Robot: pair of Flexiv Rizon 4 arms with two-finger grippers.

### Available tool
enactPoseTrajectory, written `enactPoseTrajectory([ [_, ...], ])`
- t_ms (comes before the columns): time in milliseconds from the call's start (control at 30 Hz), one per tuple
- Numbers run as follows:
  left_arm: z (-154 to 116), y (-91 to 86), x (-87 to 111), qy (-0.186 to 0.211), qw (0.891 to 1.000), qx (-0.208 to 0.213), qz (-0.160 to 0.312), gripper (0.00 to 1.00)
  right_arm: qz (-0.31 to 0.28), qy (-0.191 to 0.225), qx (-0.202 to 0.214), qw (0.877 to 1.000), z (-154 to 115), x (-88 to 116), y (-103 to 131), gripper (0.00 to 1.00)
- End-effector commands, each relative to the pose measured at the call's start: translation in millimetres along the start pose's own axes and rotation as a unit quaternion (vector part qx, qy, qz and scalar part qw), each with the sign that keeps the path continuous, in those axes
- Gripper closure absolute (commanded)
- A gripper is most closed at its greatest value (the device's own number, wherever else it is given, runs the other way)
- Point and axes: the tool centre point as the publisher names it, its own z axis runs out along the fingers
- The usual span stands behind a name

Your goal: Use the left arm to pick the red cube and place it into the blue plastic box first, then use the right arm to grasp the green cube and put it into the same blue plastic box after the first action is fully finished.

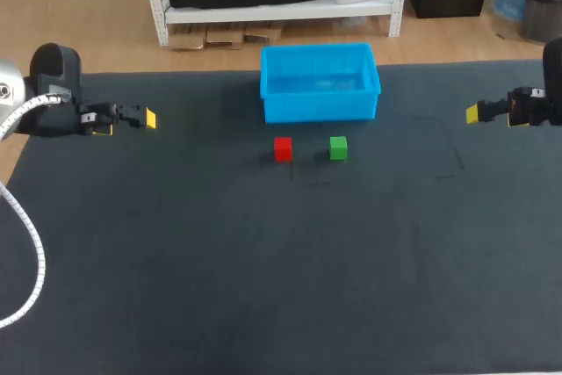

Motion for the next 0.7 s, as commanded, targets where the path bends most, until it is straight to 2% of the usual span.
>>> enactPoseTrajectory([
  [33,0.1,1.4,0.6,-0.002,1.000,0.003,0.001,0.00,0.000,0.001,-0.001,1.000,0.0,-0.2,-0.5,0.00],
  [533,0.1,1.4,0.6,-0.002,1.000,0.003,0.001,0.00,0.000,0.001,-0.001,1.000,0.0,-0.2,-0.5,0.00],
  [700,15.6,-8.7,-19.4,0.053,0.998,-0.029,0.009,0.00,0.000,0.001,-0.001,1.000,0.0,-0.2,-0.5,0.00],
])
